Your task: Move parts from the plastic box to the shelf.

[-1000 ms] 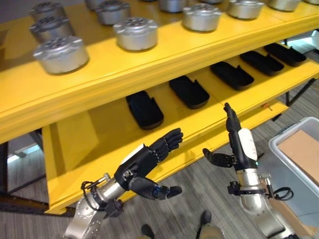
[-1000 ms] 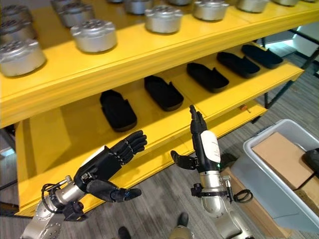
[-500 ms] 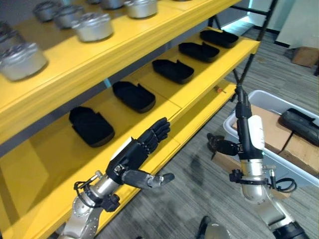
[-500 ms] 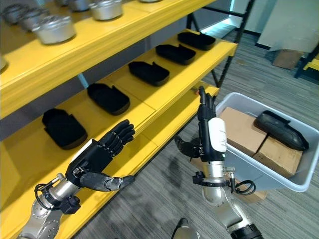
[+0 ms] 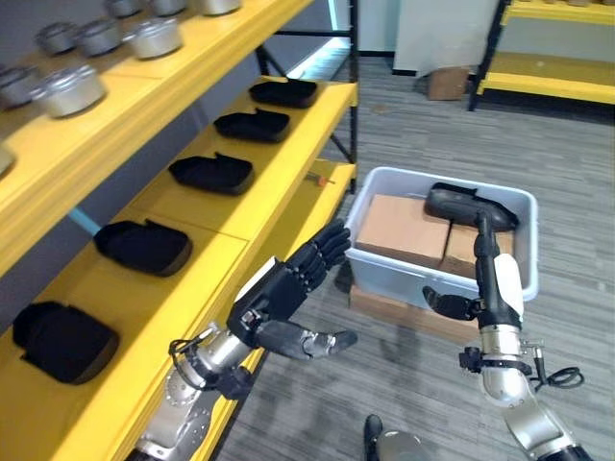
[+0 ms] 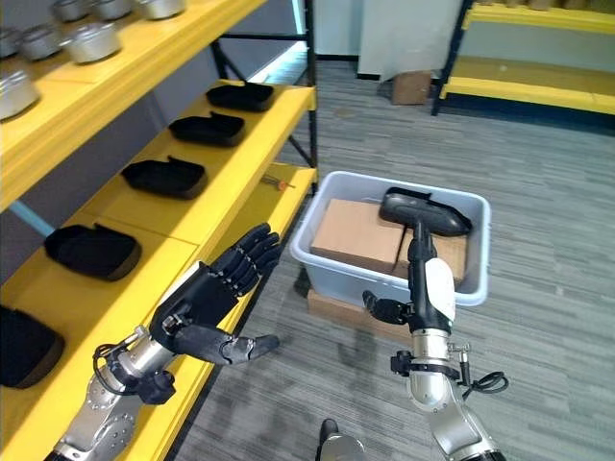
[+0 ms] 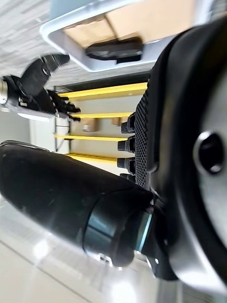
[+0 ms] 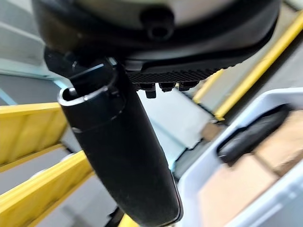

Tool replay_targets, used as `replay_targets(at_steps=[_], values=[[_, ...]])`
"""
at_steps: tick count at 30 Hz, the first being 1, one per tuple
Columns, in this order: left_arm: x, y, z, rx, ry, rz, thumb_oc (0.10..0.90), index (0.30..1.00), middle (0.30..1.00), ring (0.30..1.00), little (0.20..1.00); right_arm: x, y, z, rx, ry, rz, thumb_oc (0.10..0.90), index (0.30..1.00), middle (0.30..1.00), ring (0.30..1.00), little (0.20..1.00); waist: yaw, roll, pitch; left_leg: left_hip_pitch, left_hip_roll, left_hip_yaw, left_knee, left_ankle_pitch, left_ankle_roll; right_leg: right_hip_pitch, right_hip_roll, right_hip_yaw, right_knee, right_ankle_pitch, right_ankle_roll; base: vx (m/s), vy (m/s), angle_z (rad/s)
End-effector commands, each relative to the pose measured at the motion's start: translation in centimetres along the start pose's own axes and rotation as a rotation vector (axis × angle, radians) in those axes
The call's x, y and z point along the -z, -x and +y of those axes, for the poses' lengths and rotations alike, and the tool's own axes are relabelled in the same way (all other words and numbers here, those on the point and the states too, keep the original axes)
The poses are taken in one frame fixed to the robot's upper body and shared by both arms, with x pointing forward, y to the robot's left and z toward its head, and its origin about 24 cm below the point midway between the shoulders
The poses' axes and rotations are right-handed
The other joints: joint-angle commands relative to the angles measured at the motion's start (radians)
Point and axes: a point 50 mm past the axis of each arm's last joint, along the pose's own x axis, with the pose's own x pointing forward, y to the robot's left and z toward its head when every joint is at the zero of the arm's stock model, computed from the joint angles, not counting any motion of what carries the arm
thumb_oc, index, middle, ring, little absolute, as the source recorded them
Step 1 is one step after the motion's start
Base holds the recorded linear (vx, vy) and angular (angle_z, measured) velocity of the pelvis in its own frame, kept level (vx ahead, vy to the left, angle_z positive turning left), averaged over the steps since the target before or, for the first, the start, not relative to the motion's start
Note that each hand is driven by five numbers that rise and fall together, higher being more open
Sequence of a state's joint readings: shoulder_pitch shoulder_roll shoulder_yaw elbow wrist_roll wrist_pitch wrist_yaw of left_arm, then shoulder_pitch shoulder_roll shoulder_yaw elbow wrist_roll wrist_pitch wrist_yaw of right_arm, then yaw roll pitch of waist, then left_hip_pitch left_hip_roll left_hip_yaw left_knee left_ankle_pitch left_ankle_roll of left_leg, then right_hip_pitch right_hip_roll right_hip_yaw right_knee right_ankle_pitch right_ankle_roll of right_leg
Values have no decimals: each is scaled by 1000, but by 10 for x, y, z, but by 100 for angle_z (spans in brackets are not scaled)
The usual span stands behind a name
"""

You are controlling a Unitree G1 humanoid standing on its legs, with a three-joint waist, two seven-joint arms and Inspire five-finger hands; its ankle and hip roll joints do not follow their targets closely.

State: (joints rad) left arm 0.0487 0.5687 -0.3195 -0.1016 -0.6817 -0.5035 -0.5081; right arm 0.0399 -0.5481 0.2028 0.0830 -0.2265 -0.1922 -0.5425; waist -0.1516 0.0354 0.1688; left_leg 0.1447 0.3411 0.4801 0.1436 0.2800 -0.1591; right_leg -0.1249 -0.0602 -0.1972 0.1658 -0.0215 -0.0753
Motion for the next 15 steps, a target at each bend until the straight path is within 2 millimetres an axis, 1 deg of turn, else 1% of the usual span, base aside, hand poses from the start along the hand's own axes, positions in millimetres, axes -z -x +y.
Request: replay_targets(at_steps=[1,2,3,4,5,6,7,9,10,13,15], values=[[-36,-2,7,-23,-114,-172,900,1000,1000,1000,1000,-48,-23,-13,35,-193,-257,900,1000,1000,1000,1000,45,-29,6,-108,-164,-203,45,-203,61,170,4,63,-207,36,90,76,-65,-169],[-37,1,8,-29,-113,-169,900,1000,1000,1000,1000,-49,-24,-12,26,-203,-262,900,1000,1000,1000,1000,60,-29,10,-121,-213,-257,52,-237,85,175,8,100,-209,40,92,120,-44,-159],[-37,4,9,-32,-113,-166,900,1000,1000,1000,1000,-51,-24,-10,19,-213,-259,900,1000,1000,1000,1000,72,-30,9,-130,-256,-292,47,-266,107,175,12,125,-211,45,94,87,-26,-104],[-37,5,9,-28,-109,-166,900,1000,1000,1000,1000,-52,-24,-8,15,-223,-254,900,1000,1000,1000,1000,82,-30,11,-134,-290,-316,40,-292,124,177,17,142,-211,46,97,76,-17,-67],[-37,6,9,-11,-105,-165,900,1000,1000,1000,1000,-55,-24,-4,12,-234,-246,900,1000,1000,1000,1000,94,-27,10,-138,-348,-345,3,-333,149,178,27,161,-209,50,105,72,-7,-66],[-36,6,8,-8,-109,-160,900,1000,1000,1000,1000,-57,-23,-1,3,-240,-245,900,1000,1000,1000,1000,103,-23,13,-147,-381,-372,-26,-336,157,179,40,176,-203,50,108,72,-6,-94],[-34,7,7,-5,-118,-150,900,1000,1000,1000,1000,-60,-22,6,-12,-247,-247,900,1000,1000,1000,1000,123,-21,18,-173,-418,-430,-41,-324,165,182,55,202,-192,48,111,44,1,-75],[-33,9,7,-11,-162,-130,900,1000,1000,1000,1000,-64,-20,12,-23,-248,-252,900,1000,1000,1000,1000,144,-22,17,-182,-439,-492,-59,-314,176,179,67,225,-181,36,113,-2,33,-52],[-34,14,8,-32,-176,-120,900,1000,1000,1000,1000,-63,-20,13,-30,-256,-238,900,1000,1000,1000,1000,154,-22,10,-169,-436,-517,-92,-301,178,179,74,227,-179,30,113,-9,66,-50],[-34,25,13,-40,-170,-98,900,1000,1000,1000,1000,-64,-17,11,-37,-242,-254,900,1000,1000,1000,1000,160,-24,-4,-144,-429,-536,-134,-290,182,179,80,225,-180,26,117,6,82,-38],[-35,28,13,-35,-163,-108,900,1000,1000,1000,1000,-66,-19,10,-38,-206,-273,900,1000,1000,1000,1000,167,-27,-7,-132,-421,-546,-159,-281,184,178,84,218,-167,14,112,-28,134,-22]])
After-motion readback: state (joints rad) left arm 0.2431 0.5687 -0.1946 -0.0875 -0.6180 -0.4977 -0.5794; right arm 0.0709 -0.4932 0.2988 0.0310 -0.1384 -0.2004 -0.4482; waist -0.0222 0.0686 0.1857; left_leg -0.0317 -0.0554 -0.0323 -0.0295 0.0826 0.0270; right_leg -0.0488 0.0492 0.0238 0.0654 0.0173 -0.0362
